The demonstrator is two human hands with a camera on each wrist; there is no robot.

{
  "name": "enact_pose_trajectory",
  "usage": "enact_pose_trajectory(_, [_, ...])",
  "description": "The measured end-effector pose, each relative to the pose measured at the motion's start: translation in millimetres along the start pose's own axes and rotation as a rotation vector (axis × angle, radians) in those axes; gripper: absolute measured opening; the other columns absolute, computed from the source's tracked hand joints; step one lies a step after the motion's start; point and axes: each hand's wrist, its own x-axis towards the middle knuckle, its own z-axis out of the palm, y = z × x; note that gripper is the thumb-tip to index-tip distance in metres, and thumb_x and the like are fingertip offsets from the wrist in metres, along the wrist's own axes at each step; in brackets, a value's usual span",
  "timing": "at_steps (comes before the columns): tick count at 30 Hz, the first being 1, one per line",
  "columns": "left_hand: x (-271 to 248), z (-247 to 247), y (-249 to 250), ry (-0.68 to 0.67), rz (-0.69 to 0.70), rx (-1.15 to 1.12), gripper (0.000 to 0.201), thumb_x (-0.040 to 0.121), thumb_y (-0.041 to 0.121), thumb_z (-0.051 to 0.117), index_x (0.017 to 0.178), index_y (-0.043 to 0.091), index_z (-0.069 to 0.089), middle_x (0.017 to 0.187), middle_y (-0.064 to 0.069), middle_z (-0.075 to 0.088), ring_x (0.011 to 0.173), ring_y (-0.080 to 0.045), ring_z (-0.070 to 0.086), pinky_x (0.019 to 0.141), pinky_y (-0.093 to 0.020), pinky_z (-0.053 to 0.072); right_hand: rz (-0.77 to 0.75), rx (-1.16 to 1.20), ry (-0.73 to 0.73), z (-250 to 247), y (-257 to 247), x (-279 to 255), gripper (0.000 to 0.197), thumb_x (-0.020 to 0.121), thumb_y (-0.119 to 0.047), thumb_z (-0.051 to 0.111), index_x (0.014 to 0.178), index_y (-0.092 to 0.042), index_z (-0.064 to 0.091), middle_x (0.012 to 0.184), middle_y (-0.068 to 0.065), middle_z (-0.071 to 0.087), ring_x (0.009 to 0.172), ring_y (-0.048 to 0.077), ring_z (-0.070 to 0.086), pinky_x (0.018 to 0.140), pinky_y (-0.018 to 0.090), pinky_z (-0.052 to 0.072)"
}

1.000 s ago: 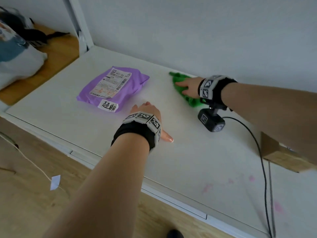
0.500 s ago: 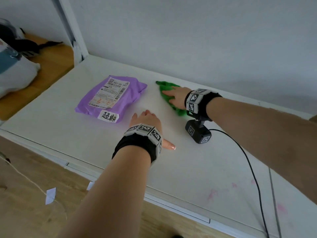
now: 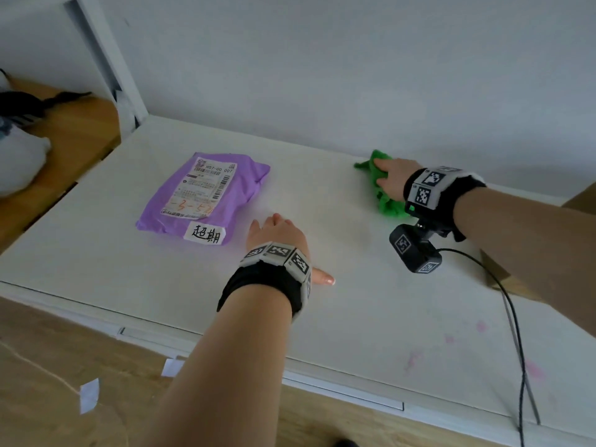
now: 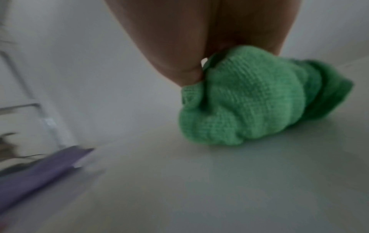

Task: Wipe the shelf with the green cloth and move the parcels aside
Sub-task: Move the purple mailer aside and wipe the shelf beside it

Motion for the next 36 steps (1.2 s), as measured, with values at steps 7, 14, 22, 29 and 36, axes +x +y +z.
enact_pose_trajectory(7, [-1.4, -5.9, -0.4, 0.012, 0.015, 0.025, 0.114, 0.062, 0.079, 0.061, 0.146, 0.008, 0.030, 0.156, -0.010, 0.025, 0.147, -0.023, 0.019, 0.121, -0.044, 0.013, 0.002, -0.095, -0.118, 2.4, -12.4, 27.2, 0.036, 0.082, -0.007, 0.052, 0.117, 0.000, 0.049, 0.104, 0.014, 0.060, 0.094, 0.033, 0.064, 0.087, 0.038, 0.053])
enact_pose_trajectory(14, [-1.4, -3.1, 0.3, 0.016, -0.012, -0.032, 0.116, 0.061, 0.077, 0.064, 0.147, 0.009, 0.027, 0.158, -0.008, 0.021, 0.148, -0.022, 0.018, 0.121, -0.045, 0.013, -0.249, 0.108, -0.037, -18.4, -74.3, 41.0, 0.064, 0.091, -0.010, 0.044, 0.149, -0.028, 0.024, 0.156, 0.011, 0.028, 0.135, 0.035, 0.040, 0.113, 0.036, 0.034])
enact_pose_trajectory(22, [-4.0, 3.6, 2.1, 0.037, -0.058, -0.055, 0.125, 0.061, 0.078, 0.061, 0.151, 0.006, 0.014, 0.160, -0.010, 0.012, 0.149, -0.023, 0.013, 0.122, -0.044, 0.012, -0.587, 0.119, -0.043, 15.7, -49.4, -38.0, 0.055, 0.094, -0.017, 0.050, 0.142, -0.040, 0.036, 0.160, -0.005, 0.016, 0.146, 0.020, 0.022, 0.118, 0.026, 0.014])
enact_pose_trajectory(29, [-35.2, 9.9, 1.9, 0.003, -0.039, -0.097, 0.117, 0.072, 0.070, 0.060, 0.152, 0.002, 0.006, 0.162, -0.011, -0.001, 0.151, -0.022, 0.003, 0.122, -0.040, 0.007, -0.430, 0.100, -0.113, 24.3, 3.8, -58.7, 0.056, 0.097, -0.019, 0.047, 0.148, -0.030, 0.027, 0.160, 0.008, 0.012, 0.147, 0.024, 0.019, 0.118, 0.026, 0.014])
enact_pose_trajectory(36, [-66.4, 29.9, -13.6, -0.067, -0.018, -0.085, 0.112, 0.074, 0.063, 0.064, 0.151, 0.001, 0.011, 0.161, -0.011, 0.004, 0.150, -0.022, 0.008, 0.122, -0.038, 0.011, -0.409, 0.095, -0.095, 32.1, -48.5, -69.0, 0.059, 0.097, -0.021, 0.043, 0.150, -0.030, 0.019, 0.160, 0.017, 0.007, 0.147, 0.035, 0.011, 0.122, 0.035, 0.010])
